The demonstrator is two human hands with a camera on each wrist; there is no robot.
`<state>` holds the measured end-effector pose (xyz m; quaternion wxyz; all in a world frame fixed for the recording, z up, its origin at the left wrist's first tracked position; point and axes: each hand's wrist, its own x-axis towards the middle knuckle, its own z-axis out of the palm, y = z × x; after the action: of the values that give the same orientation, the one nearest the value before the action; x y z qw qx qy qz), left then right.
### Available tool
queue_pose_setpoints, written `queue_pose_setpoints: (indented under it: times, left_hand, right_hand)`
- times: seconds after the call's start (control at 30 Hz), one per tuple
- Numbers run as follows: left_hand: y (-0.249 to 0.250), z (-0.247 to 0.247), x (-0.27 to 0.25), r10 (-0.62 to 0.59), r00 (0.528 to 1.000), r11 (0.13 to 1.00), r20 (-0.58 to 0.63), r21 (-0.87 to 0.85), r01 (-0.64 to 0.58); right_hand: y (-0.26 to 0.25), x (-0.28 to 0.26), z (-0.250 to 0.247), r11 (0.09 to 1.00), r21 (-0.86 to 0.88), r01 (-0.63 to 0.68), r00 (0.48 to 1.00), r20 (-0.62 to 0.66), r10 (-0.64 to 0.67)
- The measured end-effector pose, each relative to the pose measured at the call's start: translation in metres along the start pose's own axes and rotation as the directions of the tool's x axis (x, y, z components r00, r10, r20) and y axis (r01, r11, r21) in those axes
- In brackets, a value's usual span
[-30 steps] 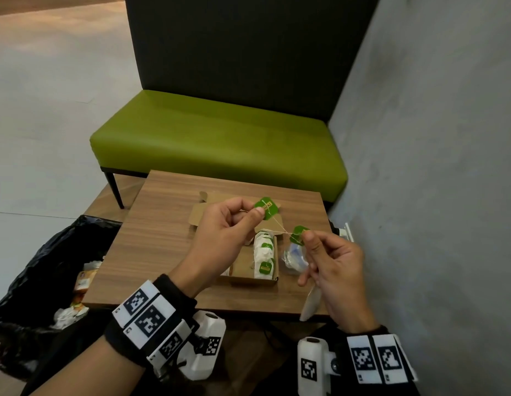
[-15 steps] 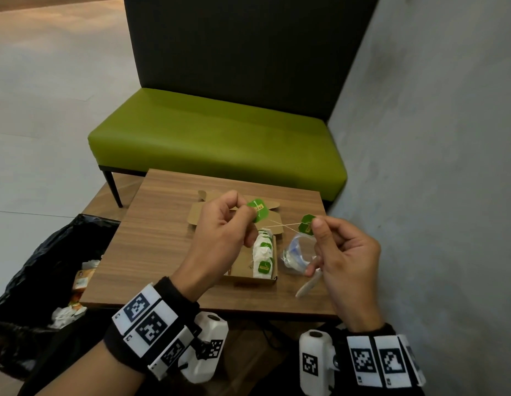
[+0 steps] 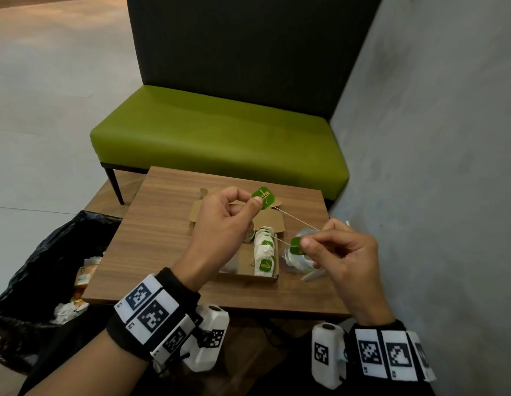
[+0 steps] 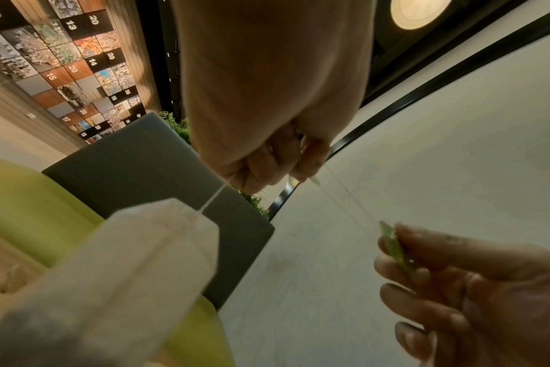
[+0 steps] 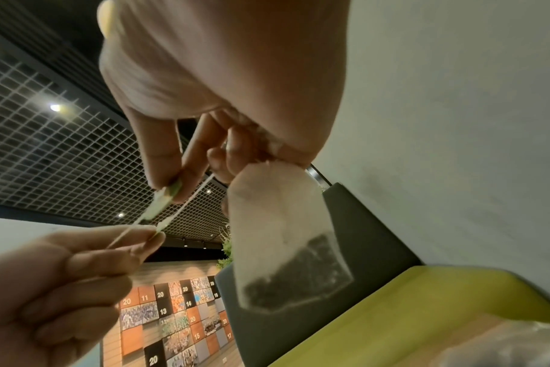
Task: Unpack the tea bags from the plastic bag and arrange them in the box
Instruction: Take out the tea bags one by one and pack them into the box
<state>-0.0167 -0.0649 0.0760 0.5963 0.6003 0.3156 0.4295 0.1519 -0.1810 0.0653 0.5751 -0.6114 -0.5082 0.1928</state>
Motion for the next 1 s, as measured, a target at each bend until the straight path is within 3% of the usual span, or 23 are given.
queue_pose_setpoints:
  times: [0.2,0.3,0.5,0.77,0.87,1.0]
  left_hand:
    - [0.001,-0.024,0.009,-0.019,0.998,0.999,0.054,0.032,0.017]
    - [-0.007,-0.047,0.018,-0.044,0.998,0.990,0.035,0.133,0.039]
    - [-0.052,-0.104,0.034,-0.061,0.995,0.851,-0.075,0.518,0.091]
    - [-0.087,-0.127,0.028,-0.099,0.987,0.768,-0.127,0.621,0.157]
    - [-0.085,-0.125,0.024,-0.114,0.990,0.634,-0.088,0.760,0.141]
    - [-0.078,-0.114,0.019,-0.155,0.985,0.206,-0.080,0.972,0.112]
  right_hand:
    - [0.012,0.011,0.022,0.990,-0.079,-0.117,0.993,0.021,0.119]
    - [0.022,0.015,0.028,0.974,-0.139,-0.180,0.981,0.051,0.188]
    - [0.041,0.005,0.028,0.953,-0.116,-0.280,0.959,0.005,0.282]
    - [0.044,-0.002,0.038,0.961,-0.059,-0.269,0.963,-0.010,0.269]
    - [0.042,-0.003,0.041,0.964,-0.083,-0.252,0.967,0.018,0.255]
    - [0.044,-0.006,0.044,0.960,-0.103,-0.259,0.964,0.034,0.263]
